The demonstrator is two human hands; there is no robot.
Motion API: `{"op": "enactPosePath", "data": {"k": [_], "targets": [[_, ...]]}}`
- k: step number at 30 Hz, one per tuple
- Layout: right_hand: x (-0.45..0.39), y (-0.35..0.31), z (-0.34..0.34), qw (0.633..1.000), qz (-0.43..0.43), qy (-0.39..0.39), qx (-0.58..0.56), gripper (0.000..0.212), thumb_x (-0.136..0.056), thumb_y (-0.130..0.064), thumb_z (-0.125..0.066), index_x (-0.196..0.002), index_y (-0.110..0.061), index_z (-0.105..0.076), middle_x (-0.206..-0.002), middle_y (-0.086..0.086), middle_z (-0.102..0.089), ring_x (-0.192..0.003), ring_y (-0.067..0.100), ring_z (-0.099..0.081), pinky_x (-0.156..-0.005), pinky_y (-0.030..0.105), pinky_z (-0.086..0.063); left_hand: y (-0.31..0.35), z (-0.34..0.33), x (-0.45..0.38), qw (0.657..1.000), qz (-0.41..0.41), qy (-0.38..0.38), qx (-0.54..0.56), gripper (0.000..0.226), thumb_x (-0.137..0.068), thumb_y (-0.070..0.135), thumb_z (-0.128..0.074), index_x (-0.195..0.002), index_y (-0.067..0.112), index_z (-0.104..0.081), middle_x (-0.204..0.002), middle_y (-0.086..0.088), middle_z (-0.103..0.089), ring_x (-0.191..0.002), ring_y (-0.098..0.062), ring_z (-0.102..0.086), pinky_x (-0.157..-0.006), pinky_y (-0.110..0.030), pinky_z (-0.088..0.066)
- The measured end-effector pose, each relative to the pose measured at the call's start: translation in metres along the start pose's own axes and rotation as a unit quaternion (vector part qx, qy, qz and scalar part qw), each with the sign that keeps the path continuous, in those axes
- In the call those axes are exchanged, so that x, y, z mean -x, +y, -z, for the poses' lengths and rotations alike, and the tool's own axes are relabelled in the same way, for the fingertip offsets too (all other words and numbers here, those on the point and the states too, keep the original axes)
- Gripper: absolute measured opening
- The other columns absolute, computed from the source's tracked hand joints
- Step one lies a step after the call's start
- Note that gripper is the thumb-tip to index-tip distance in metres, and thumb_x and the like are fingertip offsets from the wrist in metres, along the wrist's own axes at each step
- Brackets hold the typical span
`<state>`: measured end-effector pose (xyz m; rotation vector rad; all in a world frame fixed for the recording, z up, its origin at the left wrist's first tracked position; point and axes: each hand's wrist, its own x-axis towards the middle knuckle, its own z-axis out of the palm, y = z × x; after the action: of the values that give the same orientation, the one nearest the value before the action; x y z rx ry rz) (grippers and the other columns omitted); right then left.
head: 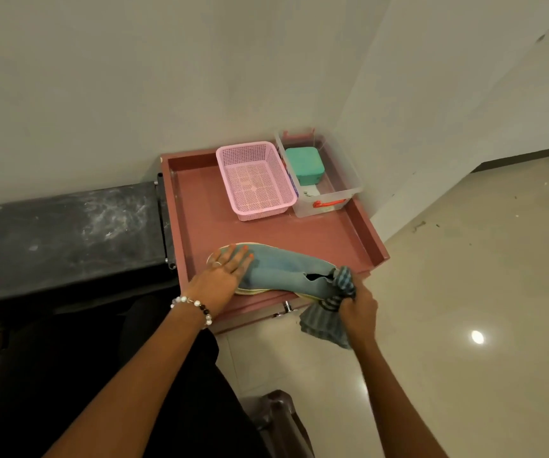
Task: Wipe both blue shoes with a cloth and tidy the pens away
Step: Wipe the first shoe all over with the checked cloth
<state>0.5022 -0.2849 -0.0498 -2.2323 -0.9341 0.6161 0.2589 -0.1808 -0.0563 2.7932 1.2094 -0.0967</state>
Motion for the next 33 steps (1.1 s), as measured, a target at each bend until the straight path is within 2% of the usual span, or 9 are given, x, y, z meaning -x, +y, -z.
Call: {"op": "enactPosePath", "data": {"k": [2,4,10,15,18,22,26,30,33], "targets": [[0.015,0.002,-0.010,0.999,-0.007,0.014,-0.028,0.062,-0.076,0.003,-0.034,-0.134,-0.009,-0.052,-0.112,0.017,-0.064,-0.096,0.032,-0.059,-0.080,0.024,-0.041,0.020,-0.001,0.001,0.997,0.030,-0.069,0.019,0.064,-0.097,0.005,-0.036,-0.153,0.006,-0.004,-0.161,-0.011,-0.006,-0.147,-0.032,-0.014,-0.118,-0.043,-0.012],[0.020,0.001,-0.011,0.999,-0.008,0.024,-0.042,0.063,-0.077,0.014,-0.036,-0.132,-0.010,-0.054,-0.110,0.015,-0.065,-0.096,0.030,-0.058,-0.086,0.028,-0.044,0.035,-0.002,-0.001,0.987,0.072,-0.138,0.049,0.066,-0.099,0.021,-0.043,-0.152,0.007,-0.007,-0.161,-0.010,-0.007,-0.147,-0.029,-0.011,-0.117,-0.040,-0.012],[-0.002,0.007,0.009,0.980,-0.102,0.020,-0.168,0.056,-0.067,0.007,-0.030,-0.101,-0.012,-0.070,-0.099,0.011,-0.069,-0.092,0.028,-0.063,-0.085,0.041,-0.054,0.065,0.002,-0.015,0.950,0.236,-0.022,0.203,0.053,-0.100,0.039,-0.040,-0.143,0.008,-0.034,-0.147,-0.012,-0.036,-0.135,-0.031,-0.030,-0.108,-0.039,-0.029],[-0.019,-0.010,0.042,0.936,-0.170,0.198,-0.235,0.048,-0.073,0.011,-0.029,-0.096,-0.013,-0.064,-0.088,0.004,-0.062,-0.085,0.024,-0.059,-0.078,0.031,-0.049,0.110,0.005,-0.030,0.879,0.375,-0.057,0.290,0.080,-0.097,0.054,-0.037,-0.153,0.008,-0.003,-0.155,-0.026,0.017,-0.145,-0.039,0.010,-0.116,-0.051,-0.011],[-0.025,-0.018,0.045,0.975,-0.088,0.126,-0.160,0.052,-0.073,0.012,-0.029,-0.102,-0.014,-0.063,-0.096,0.005,-0.061,-0.091,0.022,-0.056,-0.080,0.030,-0.046,0.124,-0.005,-0.034,0.852,0.419,-0.047,0.312,0.086,-0.097,0.046,-0.043,-0.151,0.001,0.006,-0.150,-0.035,0.023,-0.142,-0.046,0.015,-0.117,-0.046,-0.006],[-0.034,-0.014,0.025,0.997,-0.038,-0.045,-0.057,0.056,-0.080,0.012,-0.032,-0.123,-0.013,-0.059,-0.109,0.002,-0.054,-0.101,0.018,-0.050,-0.090,0.029,-0.042,0.111,-0.014,-0.031,0.872,0.354,-0.020,0.338,0.078,-0.094,0.008,-0.047,-0.149,-0.003,0.008,-0.148,-0.037,0.024,-0.141,-0.048,0.018,-0.119,-0.044,0.000],[-0.017,-0.012,-0.006,0.989,0.007,-0.146,-0.030,0.053,-0.081,0.013,-0.035,-0.121,-0.009,-0.061,-0.105,0.004,-0.058,-0.097,0.018,-0.053,-0.084,0.024,-0.040,0.072,-0.012,-0.026,0.878,0.275,-0.028,0.390,0.091,-0.084,-0.018,-0.042,-0.150,0.008,0.016,-0.152,-0.026,0.025,-0.146,-0.037,0.007,-0.115,-0.041,-0.026],[0.007,-0.015,-0.033,0.982,0.042,-0.177,-0.057,0.057,-0.076,0.019,-0.034,-0.117,-0.007,-0.063,-0.104,-0.002,-0.059,-0.096,0.012,-0.053,-0.077,0.009,-0.041,0.038,0.007,-0.014,0.900,0.248,-0.078,0.350,0.083,-0.088,-0.011,-0.043,-0.154,0.016,-0.001,-0.159,-0.018,0.011,-0.137,-0.039,-0.034,-0.100,-0.034,-0.040],[0.017,-0.016,-0.043,0.981,0.049,-0.170,-0.082,0.058,-0.072,0.020,-0.035,-0.115,-0.006,-0.064,-0.104,-0.002,-0.061,-0.097,0.014,-0.055,-0.082,0.015,-0.042,0.037,0.024,0.001,0.884,0.278,-0.059,0.370,0.079,-0.089,-0.007,-0.049,-0.154,0.016,-0.012,-0.161,-0.011,-0.004,-0.138,-0.032,-0.035,-0.105,-0.029,-0.035]]}}
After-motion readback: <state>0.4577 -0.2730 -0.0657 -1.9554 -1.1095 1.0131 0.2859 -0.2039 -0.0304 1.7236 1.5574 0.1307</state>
